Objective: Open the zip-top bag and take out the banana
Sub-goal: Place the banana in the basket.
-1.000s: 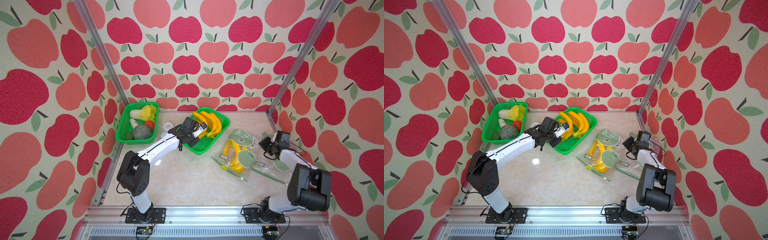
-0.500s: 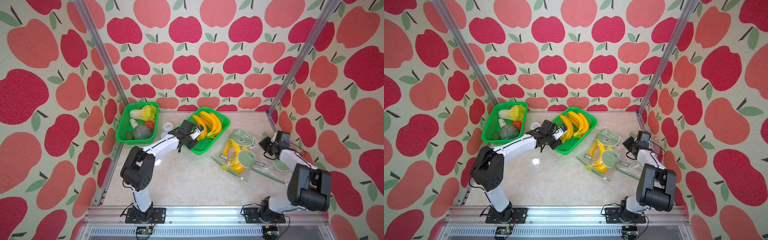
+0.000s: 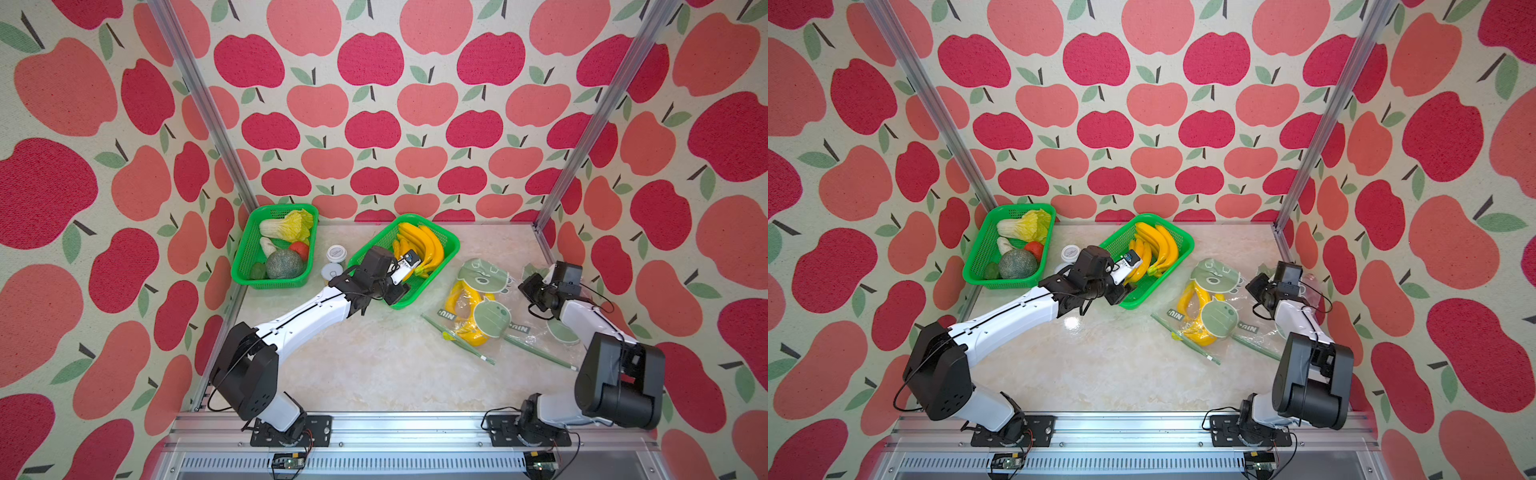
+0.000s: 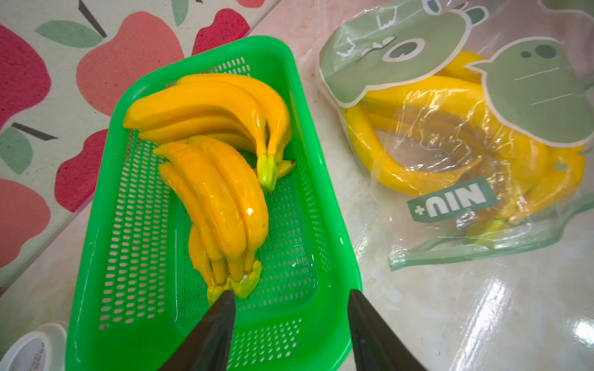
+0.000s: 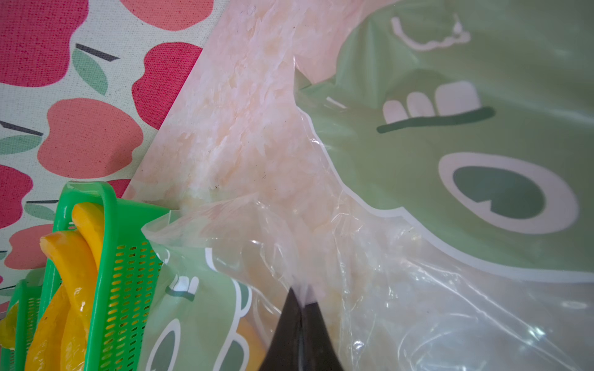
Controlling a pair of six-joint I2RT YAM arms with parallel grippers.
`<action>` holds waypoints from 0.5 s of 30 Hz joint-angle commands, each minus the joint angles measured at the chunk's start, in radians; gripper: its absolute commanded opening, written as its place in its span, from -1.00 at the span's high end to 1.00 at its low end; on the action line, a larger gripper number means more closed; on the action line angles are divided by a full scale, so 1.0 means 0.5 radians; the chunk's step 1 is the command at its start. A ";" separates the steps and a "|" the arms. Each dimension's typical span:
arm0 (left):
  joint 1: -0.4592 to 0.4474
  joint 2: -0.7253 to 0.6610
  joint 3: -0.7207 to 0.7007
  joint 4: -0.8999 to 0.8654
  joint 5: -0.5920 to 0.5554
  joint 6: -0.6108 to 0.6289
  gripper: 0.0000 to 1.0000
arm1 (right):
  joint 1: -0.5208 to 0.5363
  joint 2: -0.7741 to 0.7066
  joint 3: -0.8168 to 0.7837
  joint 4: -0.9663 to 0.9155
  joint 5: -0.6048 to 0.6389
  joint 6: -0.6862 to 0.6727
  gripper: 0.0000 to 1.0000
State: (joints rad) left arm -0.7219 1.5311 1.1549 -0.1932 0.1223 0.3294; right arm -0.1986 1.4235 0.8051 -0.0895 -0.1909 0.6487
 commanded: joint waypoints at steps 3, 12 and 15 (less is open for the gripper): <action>-0.253 0.000 -0.180 0.160 0.081 0.000 -0.17 | 0.004 -0.161 0.047 -0.287 0.137 -0.044 0.13; -0.533 0.147 -0.378 0.348 0.173 -0.079 0.06 | 0.088 -0.400 -0.079 -0.520 0.021 -0.078 0.00; -0.585 0.271 -0.345 0.365 0.180 -0.108 0.18 | 0.198 -0.512 -0.155 -0.588 0.019 -0.078 -0.03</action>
State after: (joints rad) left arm -0.9966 1.6199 0.9733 -0.0433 0.1894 0.3008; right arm -0.1329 1.2087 0.7628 -0.3004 -0.1577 0.6281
